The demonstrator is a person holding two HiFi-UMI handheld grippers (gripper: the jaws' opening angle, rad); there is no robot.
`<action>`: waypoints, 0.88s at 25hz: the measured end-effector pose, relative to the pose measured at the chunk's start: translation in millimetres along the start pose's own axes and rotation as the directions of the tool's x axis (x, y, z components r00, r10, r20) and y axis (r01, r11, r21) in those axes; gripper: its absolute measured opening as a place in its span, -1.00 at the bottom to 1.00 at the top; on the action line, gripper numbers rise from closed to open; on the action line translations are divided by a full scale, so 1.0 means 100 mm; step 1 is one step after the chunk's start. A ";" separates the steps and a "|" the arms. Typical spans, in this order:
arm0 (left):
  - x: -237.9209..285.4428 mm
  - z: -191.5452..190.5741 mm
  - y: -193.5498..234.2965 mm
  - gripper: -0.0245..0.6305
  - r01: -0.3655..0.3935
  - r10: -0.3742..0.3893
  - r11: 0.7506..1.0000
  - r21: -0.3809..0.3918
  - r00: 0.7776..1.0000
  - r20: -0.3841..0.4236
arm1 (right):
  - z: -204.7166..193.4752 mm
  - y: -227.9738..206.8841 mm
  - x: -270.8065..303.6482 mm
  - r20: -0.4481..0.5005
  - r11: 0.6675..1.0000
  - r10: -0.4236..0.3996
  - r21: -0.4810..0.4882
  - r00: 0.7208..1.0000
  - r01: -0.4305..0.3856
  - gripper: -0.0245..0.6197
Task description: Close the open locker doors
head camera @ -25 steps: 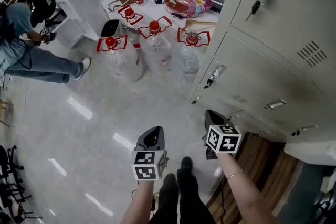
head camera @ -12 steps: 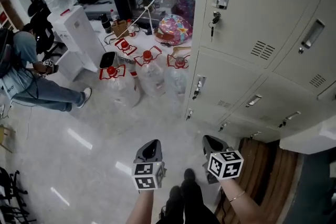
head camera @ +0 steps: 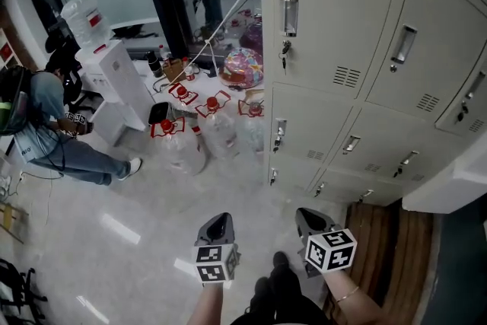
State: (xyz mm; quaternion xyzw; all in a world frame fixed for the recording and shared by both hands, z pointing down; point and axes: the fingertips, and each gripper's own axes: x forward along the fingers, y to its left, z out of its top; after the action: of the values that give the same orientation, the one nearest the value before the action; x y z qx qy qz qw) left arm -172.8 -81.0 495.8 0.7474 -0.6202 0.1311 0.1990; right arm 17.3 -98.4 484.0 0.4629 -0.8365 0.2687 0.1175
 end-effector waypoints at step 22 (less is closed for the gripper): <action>-0.87 0.16 -0.17 -0.86 0.043 -0.044 0.999 0.024 0.997 0.063 | 0.03 0.42 -0.86 0.060 0.999 -0.047 -0.018 0.997 0.048 -0.92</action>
State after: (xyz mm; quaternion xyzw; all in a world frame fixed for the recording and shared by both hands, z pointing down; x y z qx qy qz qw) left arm -174.0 -9.3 440.9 0.7667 -0.6082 0.1100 0.1735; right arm 28.5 -20.9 429.1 0.4894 -0.8309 0.2439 0.1036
